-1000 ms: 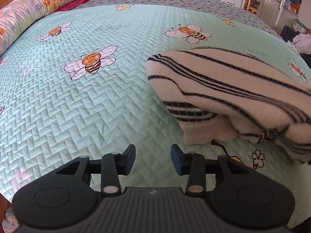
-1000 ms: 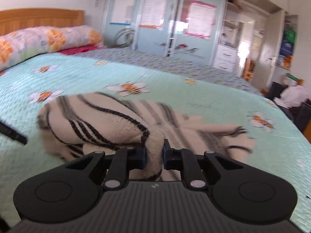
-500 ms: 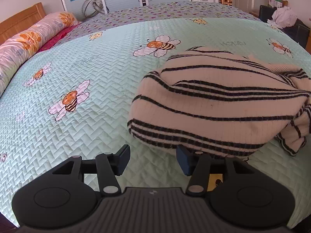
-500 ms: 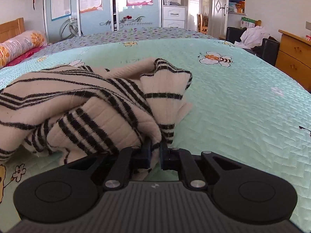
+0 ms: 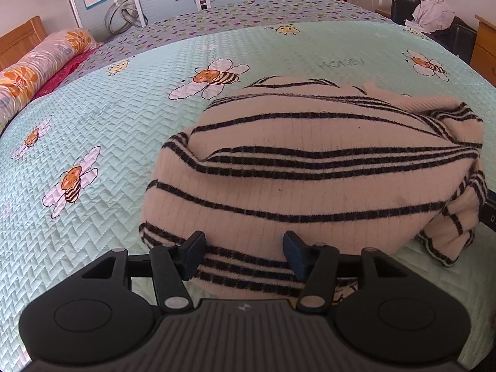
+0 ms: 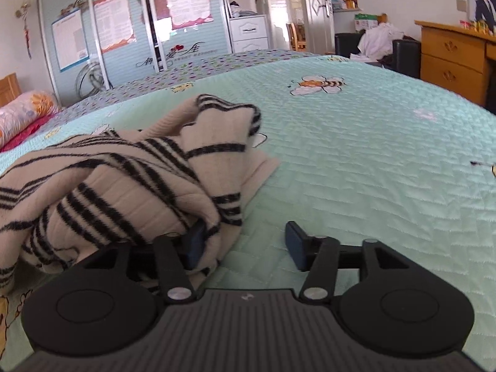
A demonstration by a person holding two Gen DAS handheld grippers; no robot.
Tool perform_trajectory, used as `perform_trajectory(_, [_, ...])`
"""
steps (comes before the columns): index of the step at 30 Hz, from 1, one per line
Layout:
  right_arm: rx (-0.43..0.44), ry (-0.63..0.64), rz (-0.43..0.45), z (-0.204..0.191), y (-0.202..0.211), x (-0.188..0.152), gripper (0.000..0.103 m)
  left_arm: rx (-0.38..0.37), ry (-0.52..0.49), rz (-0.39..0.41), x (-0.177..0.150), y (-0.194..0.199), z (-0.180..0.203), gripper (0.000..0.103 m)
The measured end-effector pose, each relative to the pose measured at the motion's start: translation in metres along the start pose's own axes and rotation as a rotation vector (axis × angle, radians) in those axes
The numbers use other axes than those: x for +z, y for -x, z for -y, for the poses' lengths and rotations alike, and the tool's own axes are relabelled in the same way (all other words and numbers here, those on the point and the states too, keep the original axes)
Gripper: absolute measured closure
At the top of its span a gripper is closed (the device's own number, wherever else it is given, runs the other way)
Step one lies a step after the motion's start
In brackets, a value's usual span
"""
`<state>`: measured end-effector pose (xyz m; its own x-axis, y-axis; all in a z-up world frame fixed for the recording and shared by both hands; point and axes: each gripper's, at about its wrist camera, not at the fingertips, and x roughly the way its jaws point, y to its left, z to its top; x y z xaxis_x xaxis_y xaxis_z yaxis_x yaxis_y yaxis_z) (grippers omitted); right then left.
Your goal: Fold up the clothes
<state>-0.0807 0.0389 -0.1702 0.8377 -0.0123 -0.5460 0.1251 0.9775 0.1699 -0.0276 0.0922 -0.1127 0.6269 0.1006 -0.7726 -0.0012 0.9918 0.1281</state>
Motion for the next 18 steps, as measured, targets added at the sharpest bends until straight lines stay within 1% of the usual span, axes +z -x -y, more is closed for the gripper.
perform_trajectory(2, [0.004, -0.027, -0.001, 0.005, -0.002, -0.001, 0.042, -0.010, 0.009, -0.007, 0.004, -0.008, 0.003, 0.044])
perform_trajectory(7, [0.004, -0.025, 0.010, 0.005, -0.003, -0.002, 0.041, -0.013, 0.022, -0.025, 0.011, -0.023, 0.010, 0.044])
perform_trajectory(10, [0.009, -0.029, 0.010, 0.008, -0.004, -0.001, 0.041, -0.006, 0.018, -0.022, 0.009, -0.021, 0.013, 0.044])
perform_trajectory(12, [0.013, -0.033, 0.012, 0.010, -0.004, -0.002, 0.041, -0.012, 0.036, -0.023, 0.006, -0.018, 0.010, 0.044])
perform_trajectory(14, [0.018, -0.038, 0.014, 0.011, -0.004, -0.002, 0.040, -0.027, 0.084, -0.029, 0.002, -0.015, 0.002, 0.041])
perform_trajectory(16, [0.024, -0.044, 0.017, 0.013, -0.004, -0.003, 0.040, -0.048, 0.157, -0.045, -0.005, -0.013, -0.010, 0.038])
perform_trajectory(18, [0.028, -0.047, 0.017, 0.014, -0.004, -0.002, 0.040, -0.077, 0.244, -0.069, -0.012, -0.011, -0.023, 0.037])
